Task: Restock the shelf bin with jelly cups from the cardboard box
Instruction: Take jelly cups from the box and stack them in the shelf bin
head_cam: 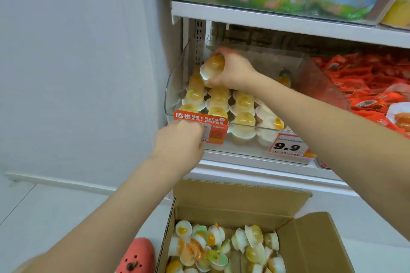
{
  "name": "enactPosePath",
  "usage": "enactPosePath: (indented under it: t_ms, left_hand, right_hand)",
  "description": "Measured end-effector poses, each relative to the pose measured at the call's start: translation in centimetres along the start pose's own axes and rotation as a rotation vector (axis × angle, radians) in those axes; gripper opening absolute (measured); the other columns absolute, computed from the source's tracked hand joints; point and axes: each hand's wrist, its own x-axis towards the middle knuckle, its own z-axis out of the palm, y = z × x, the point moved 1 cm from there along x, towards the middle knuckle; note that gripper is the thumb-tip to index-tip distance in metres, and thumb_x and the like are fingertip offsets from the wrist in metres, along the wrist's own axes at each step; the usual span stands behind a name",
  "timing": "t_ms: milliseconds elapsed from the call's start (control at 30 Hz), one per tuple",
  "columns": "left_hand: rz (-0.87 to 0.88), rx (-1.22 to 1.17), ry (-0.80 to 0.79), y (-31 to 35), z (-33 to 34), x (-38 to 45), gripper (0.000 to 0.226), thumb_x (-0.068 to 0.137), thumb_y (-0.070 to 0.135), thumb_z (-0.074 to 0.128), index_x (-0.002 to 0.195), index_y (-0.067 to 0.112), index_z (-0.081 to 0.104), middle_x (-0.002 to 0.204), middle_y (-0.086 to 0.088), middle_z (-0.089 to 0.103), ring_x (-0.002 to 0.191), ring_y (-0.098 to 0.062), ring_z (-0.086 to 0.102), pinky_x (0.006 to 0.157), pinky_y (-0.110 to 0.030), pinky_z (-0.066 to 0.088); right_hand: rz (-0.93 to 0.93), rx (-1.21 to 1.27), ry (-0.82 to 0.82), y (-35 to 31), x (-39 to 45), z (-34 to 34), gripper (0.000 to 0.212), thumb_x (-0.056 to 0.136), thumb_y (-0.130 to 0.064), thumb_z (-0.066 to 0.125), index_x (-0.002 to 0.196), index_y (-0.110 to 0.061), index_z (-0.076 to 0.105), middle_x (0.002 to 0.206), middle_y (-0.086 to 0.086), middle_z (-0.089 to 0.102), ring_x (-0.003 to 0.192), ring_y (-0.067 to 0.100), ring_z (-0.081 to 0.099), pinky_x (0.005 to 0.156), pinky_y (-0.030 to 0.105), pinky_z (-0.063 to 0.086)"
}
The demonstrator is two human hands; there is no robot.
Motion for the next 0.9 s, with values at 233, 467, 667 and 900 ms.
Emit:
enactPosePath:
  t_ms: [233, 467, 667, 900]
  left_hand:
    - [-0.026, 0.014, -0.009, 0.0, -0.1, 0.3, 0.007, 0.089, 0.013, 0.053, 0.090, 0.019, 0.048, 0.086, -0.002, 0.047, 0.078, -0.023, 0.041, 0.065, -0.030, 0.037]
    - [-0.006, 0.004, 0.021, 0.1, -0.2, -0.1, 0.023, 0.088, 0.009, 0.054, 0.083, 0.020, 0.035, 0.084, -0.003, 0.038, 0.082, -0.021, 0.035, 0.065, -0.031, 0.035]
    - [0.035, 0.059, 0.023, -0.1, 0.5, -0.4, 0.018, 0.089, 0.010, 0.054, 0.104, 0.018, 0.049, 0.104, -0.006, 0.055, 0.104, -0.025, 0.050, 0.067, -0.031, 0.036]
    - [0.167, 0.206, -0.184, 1.1, 4.3, -2.8, 0.014, 0.089, 0.008, 0.051, 0.099, 0.018, 0.051, 0.104, -0.005, 0.060, 0.098, -0.026, 0.057, 0.069, -0.031, 0.035]
  right_hand:
    - [-0.067, -0.191, -0.190, 1.2, 1.6, 1.5, 0.084, 0.068, -0.031, 0.084, 0.139, -0.016, 0.041, 0.138, 0.006, 0.047, 0.124, 0.025, 0.047, 0.087, 0.026, 0.039]
    - [-0.090, -0.202, -0.196, 1.5, 1.8, 2.6, 0.080, 0.066, -0.027, 0.085, 0.134, -0.016, 0.045, 0.135, 0.006, 0.051, 0.121, 0.025, 0.048, 0.089, 0.028, 0.040]
    - [-0.070, -0.011, 0.021, 0.2, -2.1, -0.3, 0.064, 0.075, -0.024, 0.079, 0.131, -0.019, 0.049, 0.127, 0.001, 0.056, 0.112, 0.016, 0.054, 0.092, 0.025, 0.046]
    - [-0.311, 0.084, 0.374, 1.8, -18.8, -2.1, 0.012, 0.087, -0.009, 0.062, 0.100, -0.009, 0.061, 0.081, 0.000, 0.056, 0.074, 0.012, 0.050, 0.071, 0.016, 0.041]
